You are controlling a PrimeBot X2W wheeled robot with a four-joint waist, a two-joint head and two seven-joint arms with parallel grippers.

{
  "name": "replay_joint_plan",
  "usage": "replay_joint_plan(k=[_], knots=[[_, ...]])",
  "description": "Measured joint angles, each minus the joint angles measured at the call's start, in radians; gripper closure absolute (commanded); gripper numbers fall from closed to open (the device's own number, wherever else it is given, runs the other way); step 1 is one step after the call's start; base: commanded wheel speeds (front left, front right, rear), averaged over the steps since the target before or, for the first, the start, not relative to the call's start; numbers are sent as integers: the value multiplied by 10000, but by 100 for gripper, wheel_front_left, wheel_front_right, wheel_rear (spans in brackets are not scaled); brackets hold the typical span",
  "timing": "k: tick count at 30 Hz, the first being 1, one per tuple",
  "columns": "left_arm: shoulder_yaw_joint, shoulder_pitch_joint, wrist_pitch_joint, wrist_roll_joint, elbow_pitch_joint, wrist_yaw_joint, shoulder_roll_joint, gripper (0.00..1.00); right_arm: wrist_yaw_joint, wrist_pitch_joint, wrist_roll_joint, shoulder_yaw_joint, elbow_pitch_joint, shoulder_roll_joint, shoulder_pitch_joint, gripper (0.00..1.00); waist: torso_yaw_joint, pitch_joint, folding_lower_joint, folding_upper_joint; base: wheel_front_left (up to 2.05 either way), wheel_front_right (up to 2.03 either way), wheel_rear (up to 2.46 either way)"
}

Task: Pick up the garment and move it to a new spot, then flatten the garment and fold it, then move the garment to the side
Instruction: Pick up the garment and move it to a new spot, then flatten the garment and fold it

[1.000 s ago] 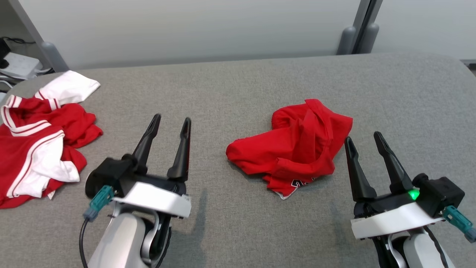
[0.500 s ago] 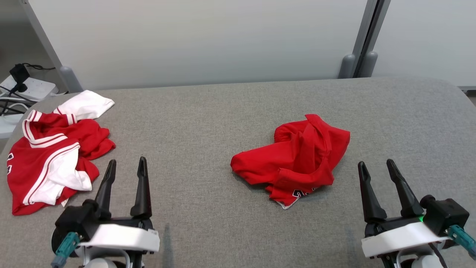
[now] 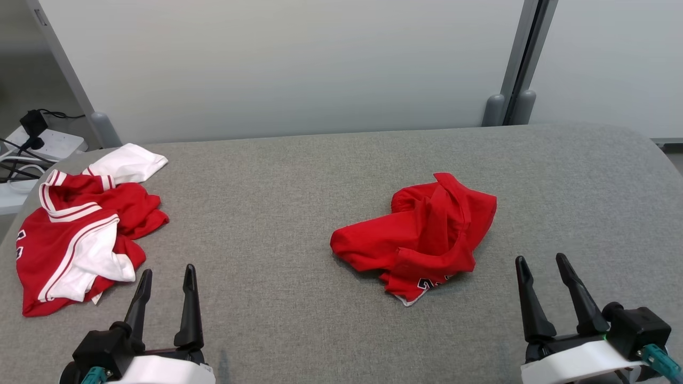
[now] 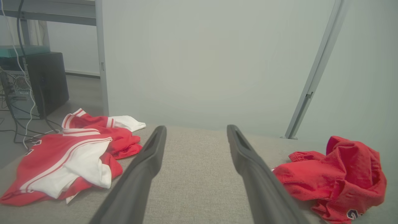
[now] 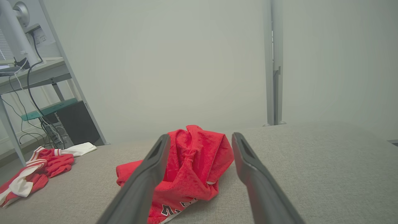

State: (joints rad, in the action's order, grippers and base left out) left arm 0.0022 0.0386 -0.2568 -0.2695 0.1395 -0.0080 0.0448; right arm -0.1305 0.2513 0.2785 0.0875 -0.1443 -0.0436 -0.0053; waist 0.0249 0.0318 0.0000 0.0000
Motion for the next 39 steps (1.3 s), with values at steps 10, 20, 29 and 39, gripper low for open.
replay_joint_plan(k=[10, 20, 29, 39], knots=[[-161, 55, 0, -226, 453, 10, 0, 0, 0, 0, -75, 150, -27, 6, 154, 0, 7, 59, 0, 0, 0, 0, 0], [-332, 61, 0, -309, 562, 65, 0, 0, 0, 0, -73, 207, -63, 8, 152, 0, -55, 26, 0, 0, 0, 0, 0], [-489, 54, 0, -313, 681, 86, 6, 0, 0, 0, -71, 282, -104, 6, 151, 0, -155, -11, 0, 0, 0, 0, 0], [-1639, -1147, 10, -744, 1672, -360, 2, 0, 0, 0, -73, 570, -192, 6, -22, 0, -27, -479, 0, 0, 0, 0, 0]])
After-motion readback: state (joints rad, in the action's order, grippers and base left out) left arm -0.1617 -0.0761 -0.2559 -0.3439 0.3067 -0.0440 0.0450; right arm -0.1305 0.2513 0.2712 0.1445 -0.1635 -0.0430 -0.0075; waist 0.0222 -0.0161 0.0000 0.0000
